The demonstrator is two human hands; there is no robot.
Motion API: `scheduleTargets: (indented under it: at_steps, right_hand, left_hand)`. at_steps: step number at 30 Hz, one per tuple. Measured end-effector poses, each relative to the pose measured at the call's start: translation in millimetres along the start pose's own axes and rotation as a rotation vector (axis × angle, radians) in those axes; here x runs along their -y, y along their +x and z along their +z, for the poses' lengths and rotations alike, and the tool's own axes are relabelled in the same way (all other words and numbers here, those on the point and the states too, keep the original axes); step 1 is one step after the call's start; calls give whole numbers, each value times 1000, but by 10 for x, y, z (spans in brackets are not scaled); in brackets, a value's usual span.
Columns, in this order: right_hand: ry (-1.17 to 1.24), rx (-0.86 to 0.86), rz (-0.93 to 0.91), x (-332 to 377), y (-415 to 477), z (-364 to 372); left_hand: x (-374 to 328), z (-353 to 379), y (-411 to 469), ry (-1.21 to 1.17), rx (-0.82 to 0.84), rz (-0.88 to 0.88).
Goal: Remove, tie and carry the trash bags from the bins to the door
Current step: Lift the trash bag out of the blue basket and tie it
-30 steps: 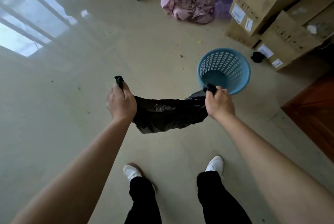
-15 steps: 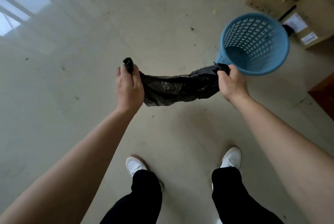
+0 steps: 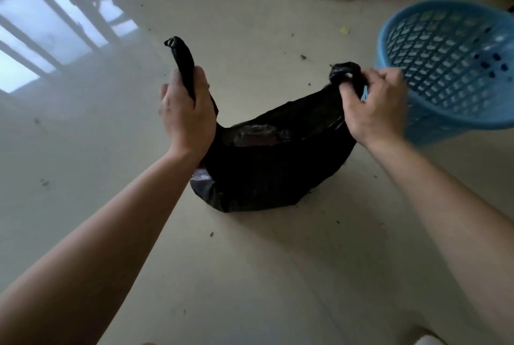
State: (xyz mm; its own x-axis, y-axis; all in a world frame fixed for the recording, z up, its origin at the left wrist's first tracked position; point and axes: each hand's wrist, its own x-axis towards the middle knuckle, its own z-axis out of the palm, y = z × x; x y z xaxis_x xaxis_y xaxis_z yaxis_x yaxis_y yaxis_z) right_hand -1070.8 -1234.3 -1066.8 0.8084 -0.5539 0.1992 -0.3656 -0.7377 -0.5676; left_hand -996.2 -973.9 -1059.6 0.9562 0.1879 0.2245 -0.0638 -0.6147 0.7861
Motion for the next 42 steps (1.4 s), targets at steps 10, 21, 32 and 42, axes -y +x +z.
scheduleTargets:
  at_steps: [10,21,32,42]
  right_hand:
    - [698,347,300,110,351,259]
    - [1128,515,172,-176,296,172]
    - [658,663,157,-697,12,534]
    - [795,393,154,-257,-27,828]
  left_hand:
    - [171,377,433,-417,10,-73]
    - [458,101,-112,-394,118,25]
    - [708,266,-99,-347,519,-111]
    - [424,331,-82,-396,277,-98]
